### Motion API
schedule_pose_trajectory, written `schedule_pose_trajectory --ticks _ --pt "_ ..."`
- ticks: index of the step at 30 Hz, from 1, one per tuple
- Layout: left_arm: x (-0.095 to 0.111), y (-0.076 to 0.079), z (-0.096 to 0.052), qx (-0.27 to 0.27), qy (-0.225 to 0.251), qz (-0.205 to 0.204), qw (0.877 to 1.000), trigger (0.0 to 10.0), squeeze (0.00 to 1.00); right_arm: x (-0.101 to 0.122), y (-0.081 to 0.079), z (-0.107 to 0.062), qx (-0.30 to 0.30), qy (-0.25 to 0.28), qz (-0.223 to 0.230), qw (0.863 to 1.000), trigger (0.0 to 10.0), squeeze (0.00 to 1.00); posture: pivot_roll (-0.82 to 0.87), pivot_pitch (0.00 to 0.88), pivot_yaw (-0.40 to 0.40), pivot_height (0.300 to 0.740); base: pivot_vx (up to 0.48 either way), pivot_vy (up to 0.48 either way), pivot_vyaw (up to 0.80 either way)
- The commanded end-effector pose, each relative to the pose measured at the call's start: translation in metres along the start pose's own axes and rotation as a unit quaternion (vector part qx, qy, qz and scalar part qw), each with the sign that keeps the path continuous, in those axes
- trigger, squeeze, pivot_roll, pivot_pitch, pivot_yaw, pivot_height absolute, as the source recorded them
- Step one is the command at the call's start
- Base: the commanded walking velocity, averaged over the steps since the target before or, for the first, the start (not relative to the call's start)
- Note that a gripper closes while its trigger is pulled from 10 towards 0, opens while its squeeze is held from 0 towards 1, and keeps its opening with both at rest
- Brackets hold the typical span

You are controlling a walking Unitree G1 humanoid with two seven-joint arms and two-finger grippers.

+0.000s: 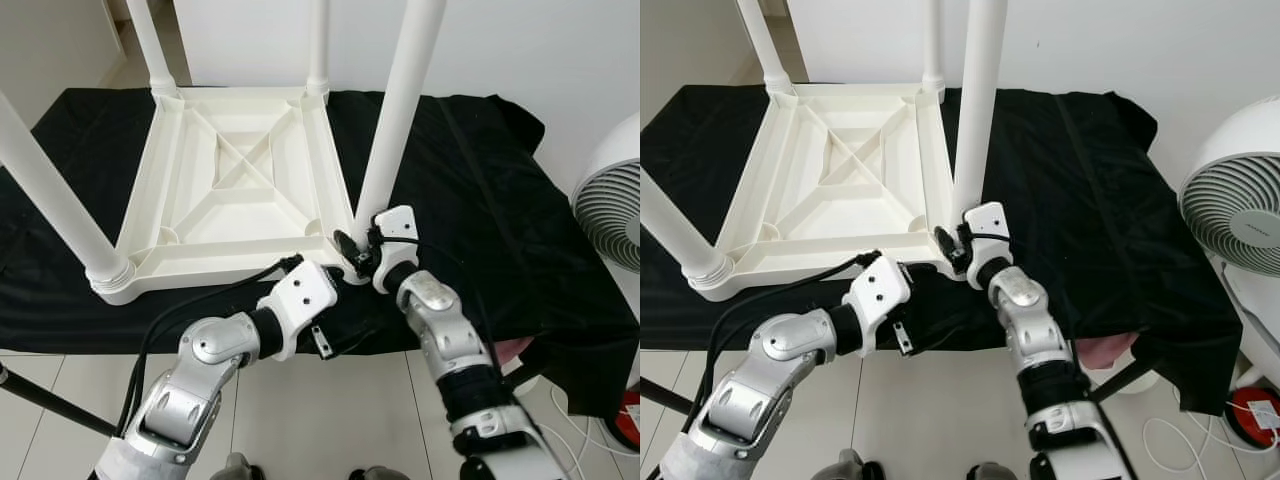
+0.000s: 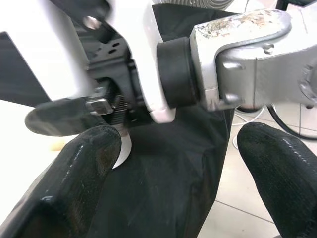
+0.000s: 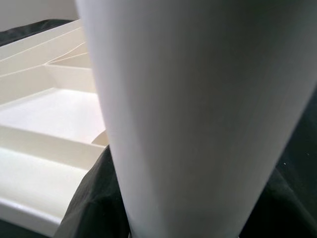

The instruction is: Building children table

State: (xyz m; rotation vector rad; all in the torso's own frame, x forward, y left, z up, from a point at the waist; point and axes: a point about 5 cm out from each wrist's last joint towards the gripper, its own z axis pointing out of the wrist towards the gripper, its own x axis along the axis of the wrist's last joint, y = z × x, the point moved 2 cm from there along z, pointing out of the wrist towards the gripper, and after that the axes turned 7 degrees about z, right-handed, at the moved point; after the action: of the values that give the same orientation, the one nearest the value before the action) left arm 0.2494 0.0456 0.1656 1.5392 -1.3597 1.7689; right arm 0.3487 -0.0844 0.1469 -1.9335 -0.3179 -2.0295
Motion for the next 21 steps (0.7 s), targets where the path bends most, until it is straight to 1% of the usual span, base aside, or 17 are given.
schedule_pose_trajectory --ticks 1,3,5,7,8,11,12,15,17,18,19,20,21 --pt "-0.001 -0.001 0.000 0.019 -0.005 -0.004 1.000 10.0 0.00 -0.010 0.001 -0.004 -0.029 -0.021 0.011 0.999 10.0 0.00 -0.08 0.079 0.026 0.740 0.000 0.000 0.00" --pt "-0.001 -0.001 0.000 0.019 -0.005 -0.004 1.000 10.0 0.00 -0.010 0.001 -0.004 -0.029 -0.021 0.011 0.999 10.0 0.00 -0.08 0.079 0.026 0.740 0.000 0.000 0.00" --pt "-0.001 -0.001 0.000 0.021 -0.005 -0.004 1.000 10.0 0.00 -0.013 -0.014 -0.004 -0.048 -0.018 0.021 0.998 10.0 0.00 -0.07 0.078 0.019 0.740 0.000 0.000 0.00" --pt "-0.001 -0.001 0.000 0.021 -0.005 -0.004 1.000 10.0 0.00 -0.013 -0.014 -0.004 -0.048 -0.018 0.021 0.998 10.0 0.00 -0.07 0.078 0.019 0.740 0.000 0.000 0.00" --pt "-0.001 -0.001 0.000 0.022 -0.005 -0.004 1.000 10.0 0.00 -0.013 -0.021 -0.004 -0.056 -0.016 0.025 0.998 10.0 0.00 -0.07 0.078 0.019 0.740 0.000 0.000 0.00" --pt "-0.001 -0.001 0.000 0.024 -0.004 -0.005 1.000 10.0 0.00 -0.010 -0.025 -0.004 -0.063 -0.011 0.032 0.997 10.0 0.00 -0.07 0.078 0.019 0.740 0.000 0.000 0.00" --pt "-0.001 -0.001 0.000 0.024 -0.005 -0.005 1.000 10.0 0.00 -0.009 -0.022 -0.004 -0.067 -0.010 0.034 0.997 10.0 1.00 -0.07 0.078 0.019 0.740 0.000 0.000 0.00" --pt "-0.001 -0.001 0.000 0.024 -0.005 -0.005 1.000 10.0 0.00 -0.007 -0.020 -0.005 -0.068 -0.008 0.038 0.997 10.0 1.00 -0.07 0.074 0.018 0.740 0.000 0.000 0.00" --pt "-0.001 -0.001 0.000 0.024 -0.006 -0.004 1.000 10.0 0.00 -0.003 -0.013 -0.007 -0.062 -0.002 0.043 0.997 10.0 1.00 -0.07 0.074 0.018 0.740 0.000 0.000 0.00" --pt "-0.001 -0.001 0.000 0.024 -0.006 -0.004 1.000 10.0 0.00 -0.003 -0.013 -0.007 -0.062 -0.002 0.043 0.997 10.0 1.00 -0.07 0.074 0.018 0.740 0.000 0.000 0.00" --pt "-0.001 -0.001 0.000 0.024 -0.006 -0.003 1.000 10.0 0.00 -0.002 -0.010 -0.008 -0.035 -0.004 0.036 0.999 10.0 0.85 -0.07 0.068 0.017 0.740 0.000 0.000 0.00" --pt "-0.001 -0.001 0.000 0.024 -0.006 -0.003 1.000 10.0 0.00 -0.002 -0.008 -0.009 -0.006 -0.008 0.028 1.000 10.0 0.00 -0.07 0.068 0.017 0.740 0.000 0.000 0.00" --pt "-0.001 -0.001 0.000 0.024 -0.006 -0.003 1.000 10.0 0.00 -0.002 -0.008 -0.009 -0.006 -0.008 0.028 1.000 10.0 0.00 -0.07 0.068 0.017 0.740 0.000 0.000 0.00"
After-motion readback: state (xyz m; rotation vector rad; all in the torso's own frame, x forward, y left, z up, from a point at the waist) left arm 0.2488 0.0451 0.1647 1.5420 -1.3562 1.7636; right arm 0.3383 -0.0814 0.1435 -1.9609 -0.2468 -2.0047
